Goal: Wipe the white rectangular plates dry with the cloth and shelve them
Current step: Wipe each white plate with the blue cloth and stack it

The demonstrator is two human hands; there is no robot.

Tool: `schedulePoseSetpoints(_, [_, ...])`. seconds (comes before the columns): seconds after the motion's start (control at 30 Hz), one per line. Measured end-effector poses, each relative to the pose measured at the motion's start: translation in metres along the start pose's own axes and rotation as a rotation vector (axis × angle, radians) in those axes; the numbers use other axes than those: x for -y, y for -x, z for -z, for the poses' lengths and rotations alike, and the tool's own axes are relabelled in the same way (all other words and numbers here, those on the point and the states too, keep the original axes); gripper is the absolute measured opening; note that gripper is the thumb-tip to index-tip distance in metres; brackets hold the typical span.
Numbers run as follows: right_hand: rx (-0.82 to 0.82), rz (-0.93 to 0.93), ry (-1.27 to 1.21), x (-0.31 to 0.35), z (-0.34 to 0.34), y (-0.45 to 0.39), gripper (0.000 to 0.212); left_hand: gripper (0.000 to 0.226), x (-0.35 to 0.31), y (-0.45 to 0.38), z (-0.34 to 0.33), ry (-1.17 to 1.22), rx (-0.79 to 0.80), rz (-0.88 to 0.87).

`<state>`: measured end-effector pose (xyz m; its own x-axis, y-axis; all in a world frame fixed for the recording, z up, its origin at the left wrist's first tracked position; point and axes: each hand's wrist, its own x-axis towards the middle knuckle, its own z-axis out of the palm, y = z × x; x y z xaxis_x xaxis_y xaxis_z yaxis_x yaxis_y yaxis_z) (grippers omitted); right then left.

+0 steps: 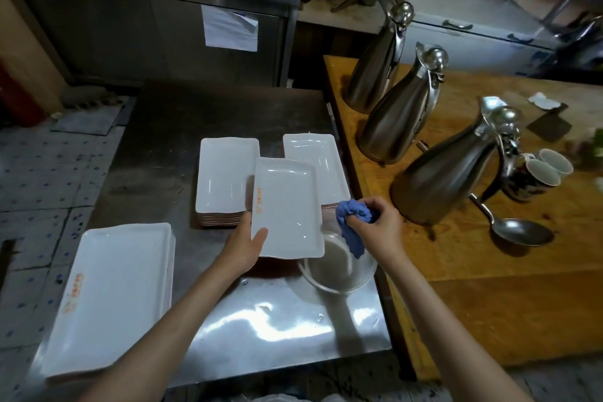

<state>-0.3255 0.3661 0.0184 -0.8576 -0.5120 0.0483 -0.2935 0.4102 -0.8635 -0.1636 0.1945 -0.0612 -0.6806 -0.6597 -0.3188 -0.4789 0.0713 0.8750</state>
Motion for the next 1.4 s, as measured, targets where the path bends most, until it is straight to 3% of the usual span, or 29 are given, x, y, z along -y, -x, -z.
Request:
schedulePoseSetpoints(0.3, [0.010,-0.045,-0.021,-0.011,0.013,0.006,0.020,0.047,-0.011,0.007,-0.026,-0.126,-0.021,-0.111])
schedulePoseSetpoints(0.8, [-0.013,-0.043,-0.063,-0.023,0.027,0.011,0.024,0.023,-0.041,0.011,-0.046,-0.561,-0.127,-0.235])
schedulePoseSetpoints(1.07, [-0.023,-0.075,-0.055,-0.028,0.027,0.011,0.026,0.036,-0.062,0.013,-0.042,-0.891,-0.238,-0.508])
schedulePoseSetpoints(1.13, [-0.026,-0.071,-0.055,-0.029,0.027,0.011,0.028,0.053,-0.066,0.014,-0.040,-1.000,-0.250,-0.590])
schedulePoseSetpoints(1.4, [-0.012,-0.082,-0.042,-0.032,0.023,0.010,0.022,0.060,-0.070,0.011,-0.038,-1.051,-0.249,-0.729])
